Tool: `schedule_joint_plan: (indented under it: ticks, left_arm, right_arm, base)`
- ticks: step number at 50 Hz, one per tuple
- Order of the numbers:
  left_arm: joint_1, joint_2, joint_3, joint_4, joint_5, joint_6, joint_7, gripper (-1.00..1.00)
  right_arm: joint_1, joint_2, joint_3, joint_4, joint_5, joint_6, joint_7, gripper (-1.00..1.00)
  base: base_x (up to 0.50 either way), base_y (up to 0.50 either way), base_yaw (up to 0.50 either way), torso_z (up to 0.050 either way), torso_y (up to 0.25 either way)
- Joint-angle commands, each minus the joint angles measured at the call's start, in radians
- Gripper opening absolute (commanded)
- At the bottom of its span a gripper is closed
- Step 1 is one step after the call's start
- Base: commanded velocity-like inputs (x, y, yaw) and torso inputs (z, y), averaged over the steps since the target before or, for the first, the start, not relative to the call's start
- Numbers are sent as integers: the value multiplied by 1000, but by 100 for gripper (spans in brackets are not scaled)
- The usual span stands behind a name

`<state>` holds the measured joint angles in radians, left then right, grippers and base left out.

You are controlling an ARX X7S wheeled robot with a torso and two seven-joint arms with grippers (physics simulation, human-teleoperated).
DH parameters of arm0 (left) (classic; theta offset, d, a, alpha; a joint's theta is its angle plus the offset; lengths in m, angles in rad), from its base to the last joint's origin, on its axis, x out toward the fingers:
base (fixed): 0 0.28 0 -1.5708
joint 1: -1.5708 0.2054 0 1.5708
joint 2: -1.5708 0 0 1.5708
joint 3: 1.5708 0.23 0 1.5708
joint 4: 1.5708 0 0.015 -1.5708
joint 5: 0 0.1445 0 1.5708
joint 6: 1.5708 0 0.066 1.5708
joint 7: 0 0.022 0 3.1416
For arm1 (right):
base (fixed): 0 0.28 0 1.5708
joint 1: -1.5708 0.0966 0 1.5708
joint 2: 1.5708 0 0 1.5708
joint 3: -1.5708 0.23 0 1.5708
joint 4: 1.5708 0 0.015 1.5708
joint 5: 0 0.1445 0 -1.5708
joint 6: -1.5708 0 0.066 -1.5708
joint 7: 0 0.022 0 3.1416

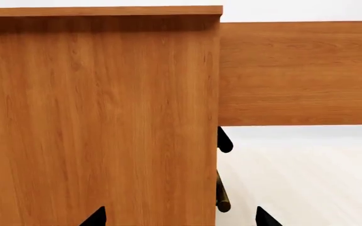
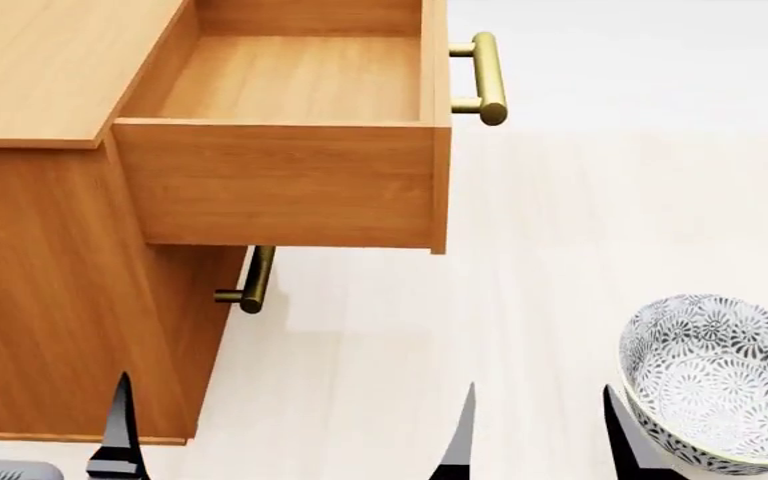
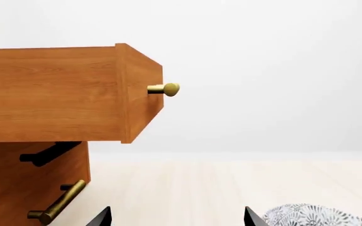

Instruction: Put the ketchup in the top drawer of the cabinet.

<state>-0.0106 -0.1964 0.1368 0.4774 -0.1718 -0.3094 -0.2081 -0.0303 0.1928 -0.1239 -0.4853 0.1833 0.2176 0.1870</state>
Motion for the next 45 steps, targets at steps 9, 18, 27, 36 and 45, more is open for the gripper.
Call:
schedule_joint_plan:
  ticks: [9,18,27,36,45]
  left_arm:
    - [-9,-14,28,-23,-2,19,-18,100]
    - [-8,-20,38,-34,-3,40,-23,100]
    - [-2,-27,40,-28,-9,43,-31,100]
    - [5,-30,48,-30,-10,54,-42,100]
    - [15,-37,53,-21,-10,59,-53,100]
  right_arm:
    - [-6,48,22,-39,34,0,7,100]
    - [-38,144,124,-99,74,49,-2,100]
    - [-90,216,280,-100,166,21,-37,100]
    - [-131,282,425,-85,234,1,-68,100]
    - [-171,307,499,-47,297,-20,-118,100]
  base:
    - [0,0,0,0,0]
    - [0,0,0,0,0]
    - [0,0,0,0,0]
    - [0,0,0,0,0]
    - [0,0,0,0,0]
